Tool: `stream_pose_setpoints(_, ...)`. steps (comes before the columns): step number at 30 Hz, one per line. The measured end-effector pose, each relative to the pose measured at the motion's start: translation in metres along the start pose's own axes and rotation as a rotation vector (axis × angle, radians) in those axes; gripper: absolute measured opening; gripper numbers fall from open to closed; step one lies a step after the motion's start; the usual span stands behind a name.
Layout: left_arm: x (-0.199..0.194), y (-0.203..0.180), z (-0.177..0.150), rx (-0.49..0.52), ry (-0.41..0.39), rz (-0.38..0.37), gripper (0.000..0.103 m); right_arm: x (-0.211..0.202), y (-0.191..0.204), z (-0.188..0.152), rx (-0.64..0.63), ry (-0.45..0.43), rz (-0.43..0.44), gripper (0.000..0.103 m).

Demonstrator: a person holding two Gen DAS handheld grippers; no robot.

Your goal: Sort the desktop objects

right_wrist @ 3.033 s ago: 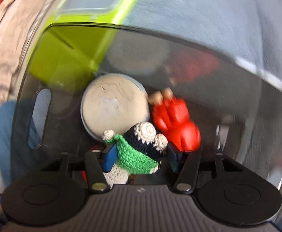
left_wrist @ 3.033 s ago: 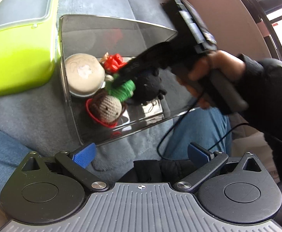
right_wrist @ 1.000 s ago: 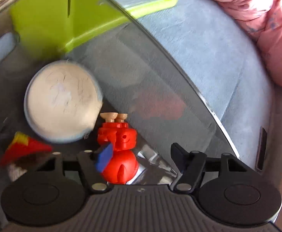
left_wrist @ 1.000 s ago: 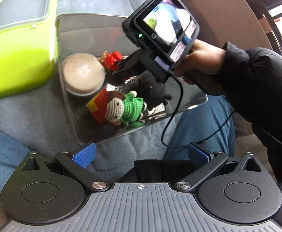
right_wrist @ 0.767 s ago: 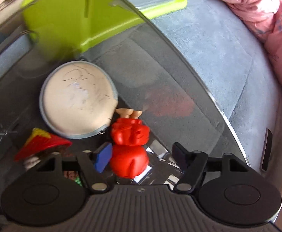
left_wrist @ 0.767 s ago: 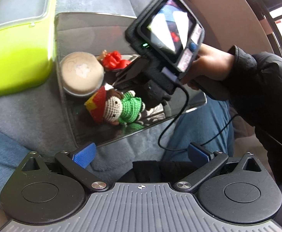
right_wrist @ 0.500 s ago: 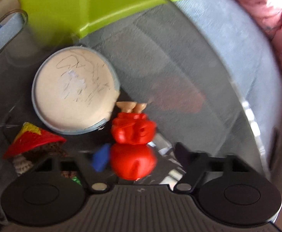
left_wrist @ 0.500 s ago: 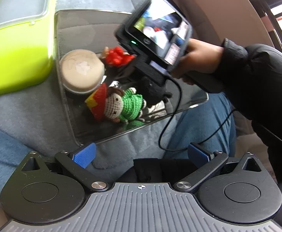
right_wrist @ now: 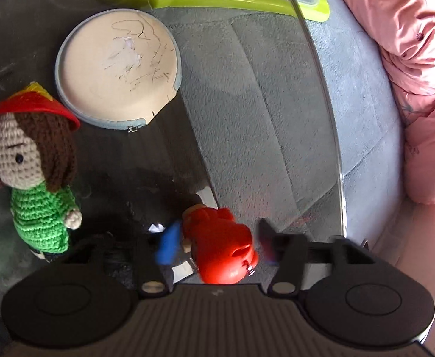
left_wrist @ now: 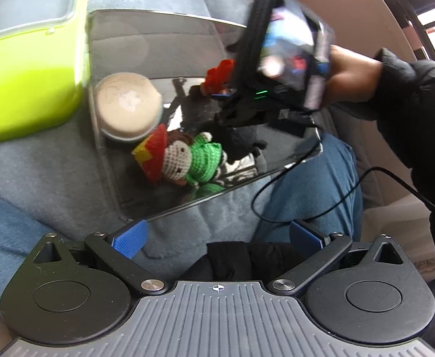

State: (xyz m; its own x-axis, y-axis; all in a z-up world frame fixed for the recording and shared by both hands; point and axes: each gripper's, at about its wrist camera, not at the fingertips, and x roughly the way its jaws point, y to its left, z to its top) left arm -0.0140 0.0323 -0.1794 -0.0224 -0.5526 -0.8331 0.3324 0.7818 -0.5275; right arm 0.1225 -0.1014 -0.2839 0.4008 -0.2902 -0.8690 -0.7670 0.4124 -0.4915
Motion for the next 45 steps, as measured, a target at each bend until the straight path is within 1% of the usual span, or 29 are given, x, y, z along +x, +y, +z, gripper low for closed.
stream_pose_setpoints(1,-0.001,0.002,0.000,-0.009,-0.003,0.001,0.103,-0.005,-0.003,-0.001,0.009,-0.017,0.009,0.078)
stream_pose_setpoints(3,0.000,0.006,0.002,-0.025,-0.004,-0.001,0.103,-0.025,-0.015,-0.002,0.047,-0.077,0.076,0.078)
stream_pose_setpoints(4,0.000,0.006,0.002,-0.029,-0.002,-0.004,0.103,-0.035,-0.020,-0.002,0.064,-0.106,0.135,0.078)
stream_pose_setpoints(6,0.002,0.005,0.003,-0.023,0.006,-0.002,0.103,-0.048,-0.026,-0.002,0.086,-0.148,0.292,0.086)
stream_pose_setpoints(7,0.003,0.003,0.003,-0.015,0.009,-0.003,0.103,-0.050,-0.024,-0.001,0.092,-0.156,0.368,0.090)
stream_pose_setpoints(8,0.003,0.002,0.003,-0.008,0.012,-0.006,0.103,-0.052,-0.020,0.000,0.094,-0.160,0.430,0.090)
stream_pose_setpoints(9,0.003,0.001,0.002,-0.002,0.014,-0.009,0.103,-0.052,-0.012,0.003,0.093,-0.162,0.468,0.090)
stream_pose_setpoints(11,0.003,0.000,0.001,0.005,0.014,-0.006,0.103,-0.050,0.005,0.009,0.106,-0.163,0.509,0.088)
stream_pose_setpoints(14,0.001,0.000,0.000,0.007,0.012,-0.001,0.103,-0.036,0.004,0.017,0.200,-0.162,0.624,0.089)
stream_pose_setpoints(16,0.001,0.000,0.000,0.003,0.013,-0.001,0.103,-0.027,0.001,0.024,0.274,-0.143,0.666,0.088)
stream_pose_setpoints(19,0.001,0.001,0.000,0.000,0.015,-0.001,0.103,-0.007,-0.004,0.029,0.391,-0.065,0.773,0.078)
stream_pose_setpoints(20,0.001,0.001,0.000,0.001,0.017,-0.001,0.103,0.000,-0.006,0.031,0.430,-0.039,0.808,0.067)
stream_pose_setpoints(22,0.000,0.001,0.001,0.003,0.018,-0.001,0.103,0.012,-0.010,0.033,0.506,0.005,0.865,0.065)
stream_pose_setpoints(24,0.000,0.002,0.001,0.001,0.017,-0.002,0.103,0.015,-0.017,0.029,0.553,0.014,0.901,0.060)
stream_pose_setpoints(25,0.000,0.002,0.001,0.000,0.017,-0.004,0.103,0.016,-0.020,0.027,0.577,0.018,0.929,0.053)
stream_pose_setpoints(26,0.000,0.002,0.001,-0.001,0.017,-0.008,0.103,0.018,-0.024,0.025,0.605,0.024,0.964,0.048)
stream_pose_setpoints(27,0.001,0.002,0.001,-0.001,0.019,-0.012,0.103,0.020,-0.027,0.022,0.629,0.027,0.990,0.046)
stream_pose_setpoints(28,0.002,0.001,0.002,-0.001,0.022,-0.014,0.103,0.021,-0.030,0.020,0.643,0.026,1.001,0.045)
stream_pose_setpoints(30,0.003,0.000,0.002,0.004,0.028,-0.012,0.103,0.024,-0.031,0.018,0.655,0.024,1.016,0.045)
stream_pose_setpoints(33,0.004,-0.002,0.001,0.008,0.035,-0.008,0.103,0.028,-0.029,0.018,0.669,0.008,1.012,0.046)
stream_pose_setpoints(36,-0.001,-0.003,0.002,0.013,0.034,-0.002,0.103,0.024,-0.030,0.017,0.686,0.001,0.991,0.050)
stream_pose_setpoints(37,-0.005,-0.004,0.002,0.016,0.031,-0.015,0.103,0.020,-0.033,0.014,0.704,-0.009,0.988,0.057)
stream_pose_setpoints(38,-0.010,-0.004,0.004,0.019,0.025,-0.039,0.103,0.014,-0.038,0.009,0.725,-0.028,0.990,0.060)
stream_pose_setpoints(40,-0.026,-0.004,0.008,0.022,-0.008,-0.096,0.103,-0.001,-0.054,-0.008,0.778,-0.102,0.974,0.062)
stream_pose_setpoints(41,-0.035,-0.003,0.011,0.020,-0.035,-0.114,0.103,-0.010,-0.063,-0.018,0.806,-0.144,0.963,0.067)
stream_pose_setpoints(42,-0.044,-0.002,0.015,0.015,-0.063,-0.122,0.103,-0.019,-0.072,-0.030,0.835,-0.189,0.932,0.069)
stream_pose_setpoints(44,-0.055,0.003,0.022,-0.019,-0.112,-0.095,0.103,-0.039,-0.089,-0.057,0.894,-0.276,0.825,0.075)
stream_pose_setpoints(45,-0.057,0.006,0.025,-0.038,-0.123,-0.081,0.103,-0.047,-0.096,-0.071,0.916,-0.306,0.774,0.076)
